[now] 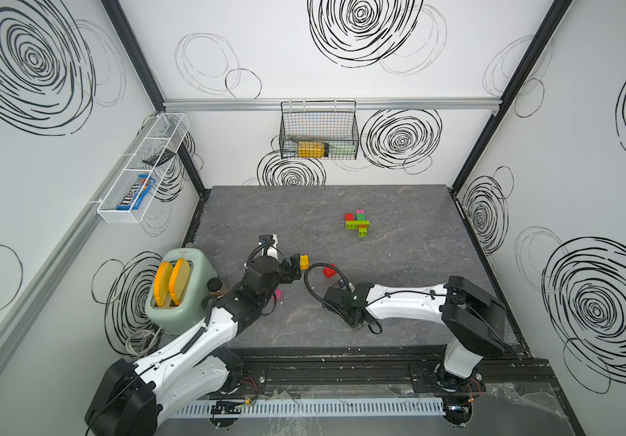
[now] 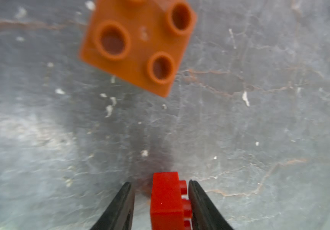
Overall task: Assemble the number 4 with lego
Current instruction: Place the lego brick at the center of the board.
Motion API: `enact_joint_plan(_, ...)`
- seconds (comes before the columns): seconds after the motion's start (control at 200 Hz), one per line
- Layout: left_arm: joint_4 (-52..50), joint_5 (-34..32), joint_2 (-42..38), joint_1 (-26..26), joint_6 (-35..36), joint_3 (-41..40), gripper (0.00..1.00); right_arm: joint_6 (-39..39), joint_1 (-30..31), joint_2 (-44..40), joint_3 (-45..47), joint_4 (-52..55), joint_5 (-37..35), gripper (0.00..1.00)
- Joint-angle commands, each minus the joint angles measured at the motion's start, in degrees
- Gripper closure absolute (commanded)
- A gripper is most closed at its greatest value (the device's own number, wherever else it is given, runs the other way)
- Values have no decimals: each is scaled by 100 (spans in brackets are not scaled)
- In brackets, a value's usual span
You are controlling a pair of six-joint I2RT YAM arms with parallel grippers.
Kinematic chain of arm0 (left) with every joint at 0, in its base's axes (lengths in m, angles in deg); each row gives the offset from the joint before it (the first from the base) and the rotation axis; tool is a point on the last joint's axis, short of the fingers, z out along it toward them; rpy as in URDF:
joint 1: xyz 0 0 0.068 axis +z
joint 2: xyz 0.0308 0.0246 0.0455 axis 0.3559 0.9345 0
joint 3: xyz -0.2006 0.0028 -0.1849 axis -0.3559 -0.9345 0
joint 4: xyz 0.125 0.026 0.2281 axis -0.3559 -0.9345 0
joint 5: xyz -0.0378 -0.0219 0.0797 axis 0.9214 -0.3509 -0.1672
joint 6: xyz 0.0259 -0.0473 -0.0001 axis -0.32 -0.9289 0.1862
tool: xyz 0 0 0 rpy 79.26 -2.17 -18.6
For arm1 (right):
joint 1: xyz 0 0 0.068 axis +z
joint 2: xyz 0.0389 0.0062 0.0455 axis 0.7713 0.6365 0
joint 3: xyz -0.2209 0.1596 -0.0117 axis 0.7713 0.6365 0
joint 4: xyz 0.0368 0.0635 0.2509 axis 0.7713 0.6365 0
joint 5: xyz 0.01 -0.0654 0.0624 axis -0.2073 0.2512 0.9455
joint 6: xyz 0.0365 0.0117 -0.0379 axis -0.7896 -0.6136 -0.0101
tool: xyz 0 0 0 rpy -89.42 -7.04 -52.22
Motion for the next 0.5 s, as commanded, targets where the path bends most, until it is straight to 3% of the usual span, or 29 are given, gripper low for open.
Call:
enact_joint_plan(0.0, -36, -2, 62, 95, -170, 213, 4, 126, 44, -302, -128, -209, 401, 49)
enact_joint_plan(0.285, -99, 76, 103, 140, -198, 219, 4, 235, 9, -616, -121, -323, 641, 48)
enact_joint_plan(0.395, -100, 69, 100, 141, -207, 210, 4, 366, -56, -700, 65, -283, 577, 37)
enact_joint_plan(0.495, -97, 104, 117, 149, -209, 217, 4, 572, -61, -795, 194, -382, 760, 36)
